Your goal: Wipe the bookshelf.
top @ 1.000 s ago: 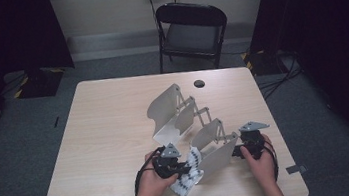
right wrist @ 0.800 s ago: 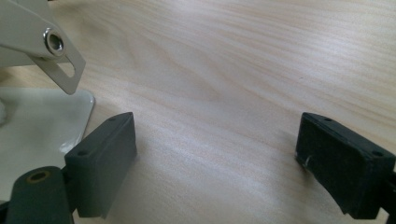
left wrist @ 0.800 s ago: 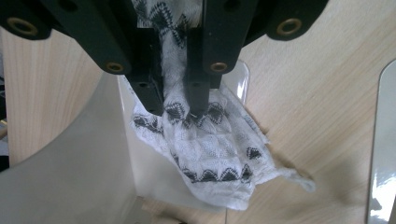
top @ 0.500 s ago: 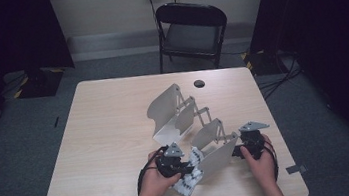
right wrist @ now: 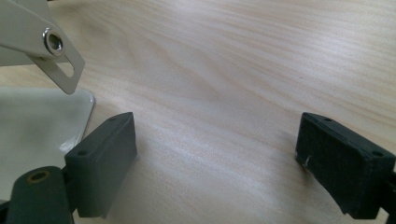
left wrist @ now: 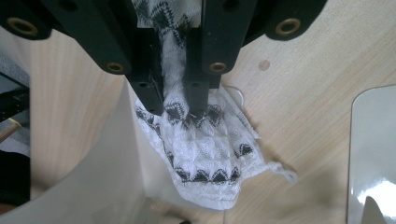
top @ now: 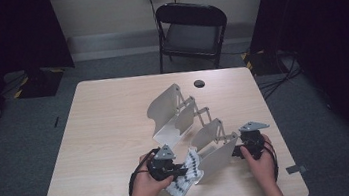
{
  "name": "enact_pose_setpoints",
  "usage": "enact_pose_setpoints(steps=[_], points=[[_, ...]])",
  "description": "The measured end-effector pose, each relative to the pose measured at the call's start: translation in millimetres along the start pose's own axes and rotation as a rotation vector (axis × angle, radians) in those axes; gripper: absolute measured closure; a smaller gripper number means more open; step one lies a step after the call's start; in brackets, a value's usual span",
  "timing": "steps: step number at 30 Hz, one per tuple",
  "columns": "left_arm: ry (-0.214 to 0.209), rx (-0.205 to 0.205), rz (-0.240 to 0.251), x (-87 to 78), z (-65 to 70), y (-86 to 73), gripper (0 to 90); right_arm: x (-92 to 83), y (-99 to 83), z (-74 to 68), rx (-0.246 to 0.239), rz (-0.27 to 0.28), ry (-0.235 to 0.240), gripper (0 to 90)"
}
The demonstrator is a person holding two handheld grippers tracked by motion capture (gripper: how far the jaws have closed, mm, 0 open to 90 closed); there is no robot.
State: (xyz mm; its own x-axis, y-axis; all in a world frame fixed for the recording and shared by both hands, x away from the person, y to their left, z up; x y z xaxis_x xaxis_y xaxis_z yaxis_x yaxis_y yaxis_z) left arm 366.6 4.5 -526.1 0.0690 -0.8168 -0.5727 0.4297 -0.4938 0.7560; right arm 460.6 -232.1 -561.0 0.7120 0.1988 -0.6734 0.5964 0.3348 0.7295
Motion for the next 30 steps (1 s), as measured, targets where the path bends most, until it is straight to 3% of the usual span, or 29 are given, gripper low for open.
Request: enact_pose_setpoints(steps=[5,17,21,28,30], points=[[-0.007,0.027,0.014,-3.3,7.9,13.0,79.9,0.0,0.0,0.0,0.000,0.000,0.000,11.7],[-0.049,0.110,0.061,4.1,24.5,60.9,80.1,0.0,0.0,0.1,-0.001,0.000,0.001,11.7],[-0.016,0.110,0.054,6.9,16.1,65.6,80.0,0.0,0.0,0.1,-0.001,0.000,0.001,11.7],[0.006,0.104,0.056,27.8,4.9,62.3,79.4,0.0,0.0,0.1,-0.001,0.000,0.001,11.7],[0.000,0.095,0.058,33.9,0.9,58.5,75.5,0.0,0.0,0.1,-0.001,0.000,0.001,11.7]])
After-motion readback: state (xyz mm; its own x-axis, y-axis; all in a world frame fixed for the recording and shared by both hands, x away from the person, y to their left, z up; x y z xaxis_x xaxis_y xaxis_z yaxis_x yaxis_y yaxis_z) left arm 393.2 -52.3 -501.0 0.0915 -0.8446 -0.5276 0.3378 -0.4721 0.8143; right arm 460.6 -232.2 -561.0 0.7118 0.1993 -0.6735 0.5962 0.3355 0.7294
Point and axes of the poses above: each handheld gripper's, and its own axes: x roughly forward along the jaws, y roughly out of its top, z roughly to its right, the point moved 9 cm from there along x, roughly forward along the jaws, and after that the axes turned 10 degrees about -y, right-handed, at the moved point
